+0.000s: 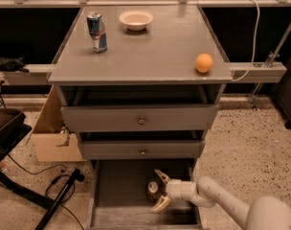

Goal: Place orange can into bottom drawer

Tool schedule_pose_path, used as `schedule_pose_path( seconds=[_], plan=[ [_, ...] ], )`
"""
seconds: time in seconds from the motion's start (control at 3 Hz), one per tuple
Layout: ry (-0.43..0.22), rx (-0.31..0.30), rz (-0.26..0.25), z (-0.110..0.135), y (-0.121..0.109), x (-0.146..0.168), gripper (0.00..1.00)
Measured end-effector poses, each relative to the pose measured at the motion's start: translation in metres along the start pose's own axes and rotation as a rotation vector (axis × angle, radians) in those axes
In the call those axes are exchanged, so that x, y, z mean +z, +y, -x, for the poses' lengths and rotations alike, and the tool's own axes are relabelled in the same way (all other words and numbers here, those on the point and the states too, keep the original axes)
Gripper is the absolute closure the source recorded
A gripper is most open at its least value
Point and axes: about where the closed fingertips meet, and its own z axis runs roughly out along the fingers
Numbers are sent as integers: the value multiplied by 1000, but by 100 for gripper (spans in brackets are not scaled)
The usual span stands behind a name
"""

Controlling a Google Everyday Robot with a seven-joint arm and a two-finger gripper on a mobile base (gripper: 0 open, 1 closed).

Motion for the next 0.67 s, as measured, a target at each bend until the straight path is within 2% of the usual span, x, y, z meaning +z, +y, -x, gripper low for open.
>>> schedule_pose_path(
  seconds=[0.33, 0.67],
  plan=[
    [44, -22, 99, 41, 30, -31, 0],
    [149, -53, 213, 84, 60, -55, 0]
  ],
)
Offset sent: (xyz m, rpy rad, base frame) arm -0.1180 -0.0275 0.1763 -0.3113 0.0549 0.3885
